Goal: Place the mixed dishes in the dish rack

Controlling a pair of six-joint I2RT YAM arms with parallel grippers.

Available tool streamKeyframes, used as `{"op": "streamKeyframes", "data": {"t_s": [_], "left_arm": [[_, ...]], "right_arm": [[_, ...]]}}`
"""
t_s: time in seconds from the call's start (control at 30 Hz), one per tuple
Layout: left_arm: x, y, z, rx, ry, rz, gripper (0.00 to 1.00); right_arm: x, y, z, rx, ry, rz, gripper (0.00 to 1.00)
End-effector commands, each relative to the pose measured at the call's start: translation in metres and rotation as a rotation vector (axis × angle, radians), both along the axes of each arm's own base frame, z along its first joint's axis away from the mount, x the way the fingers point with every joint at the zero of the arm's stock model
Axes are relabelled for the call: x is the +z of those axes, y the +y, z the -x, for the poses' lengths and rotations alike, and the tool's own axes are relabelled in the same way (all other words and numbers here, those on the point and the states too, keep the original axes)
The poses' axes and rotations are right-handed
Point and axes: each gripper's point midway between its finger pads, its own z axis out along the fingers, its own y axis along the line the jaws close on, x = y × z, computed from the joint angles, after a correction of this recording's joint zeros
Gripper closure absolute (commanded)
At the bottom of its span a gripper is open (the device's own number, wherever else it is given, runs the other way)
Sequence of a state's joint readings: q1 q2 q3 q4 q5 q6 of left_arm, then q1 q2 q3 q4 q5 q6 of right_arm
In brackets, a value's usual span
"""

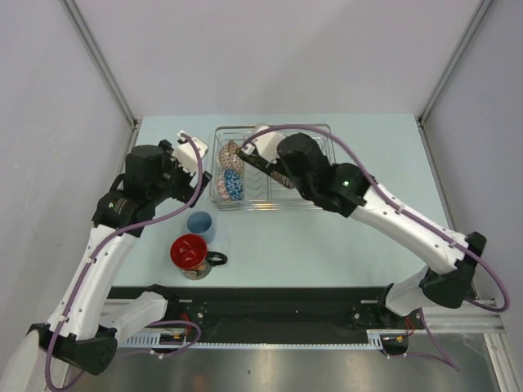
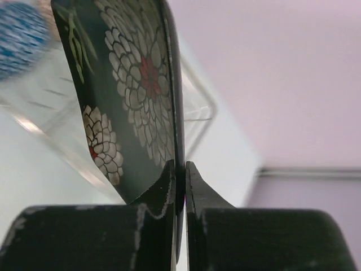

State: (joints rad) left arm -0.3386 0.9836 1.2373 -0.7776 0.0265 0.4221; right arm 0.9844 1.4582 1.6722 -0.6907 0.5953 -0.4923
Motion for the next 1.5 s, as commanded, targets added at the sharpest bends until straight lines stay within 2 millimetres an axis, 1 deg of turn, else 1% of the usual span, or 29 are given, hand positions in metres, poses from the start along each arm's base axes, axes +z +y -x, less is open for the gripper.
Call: {"op": "streamKeyframes", "data": {"t_s": [0.0, 0.03, 0.07, 0.17, 0.2, 0.27, 0.3, 0.4, 0.53, 0.63, 0.73, 1.1, 1.47], "left_arm": [[-0.003, 0.005, 0.004, 0.000, 0.013, 0.037, 0.04], [-0.004, 0.005, 0.005, 0.001, 0.017, 0.038, 0.04], [-0.008, 0.007, 0.005, 0.006, 0.026, 0.037, 0.04], [-0.012, 0.010, 0.006, 0.015, 0.030, 0.035, 0.04], [-0.013, 0.012, 0.006, 0.020, 0.033, 0.034, 0.04], [-0.017, 0.011, 0.005, 0.020, 0.037, 0.034, 0.04], [-0.018, 0.012, 0.004, 0.025, 0.040, 0.037, 0.04], [-0.021, 0.011, 0.002, 0.024, 0.047, 0.042, 0.04], [-0.023, 0.010, -0.001, 0.026, 0.045, 0.042, 0.04], [-0.025, 0.011, -0.003, 0.031, 0.049, 0.043, 0.04], [-0.027, 0.010, -0.003, 0.030, 0.050, 0.047, 0.04], [-0.029, 0.009, -0.005, 0.034, 0.050, 0.053, 0.04], [-0.032, 0.009, -0.008, 0.037, 0.049, 0.056, 0.05]], "right_arm": [[0.092, -0.007, -0.053, -0.063, -0.424, 0.165, 1.00], [0.098, -0.004, -0.056, -0.045, -0.451, 0.159, 1.00], [0.099, 0.007, -0.060, 0.015, -0.470, 0.171, 1.00], [0.096, 0.019, -0.069, 0.077, -0.484, 0.181, 1.00], [0.088, 0.025, -0.074, 0.085, -0.473, 0.198, 1.00], [0.077, 0.027, -0.079, 0.093, -0.454, 0.229, 1.00], [0.066, 0.030, -0.082, 0.105, -0.436, 0.248, 1.00], [0.050, 0.036, -0.082, 0.135, -0.407, 0.252, 1.00], [0.030, 0.044, -0.077, 0.184, -0.366, 0.266, 1.00], [0.018, 0.046, -0.076, 0.199, -0.343, 0.282, 1.00], [0.011, 0.049, -0.074, 0.216, -0.329, 0.278, 1.00], [-0.037, 0.066, -0.072, 0.271, -0.261, 0.309, 1.00], [-0.064, 0.076, -0.082, 0.320, -0.235, 0.342, 1.00]]}}
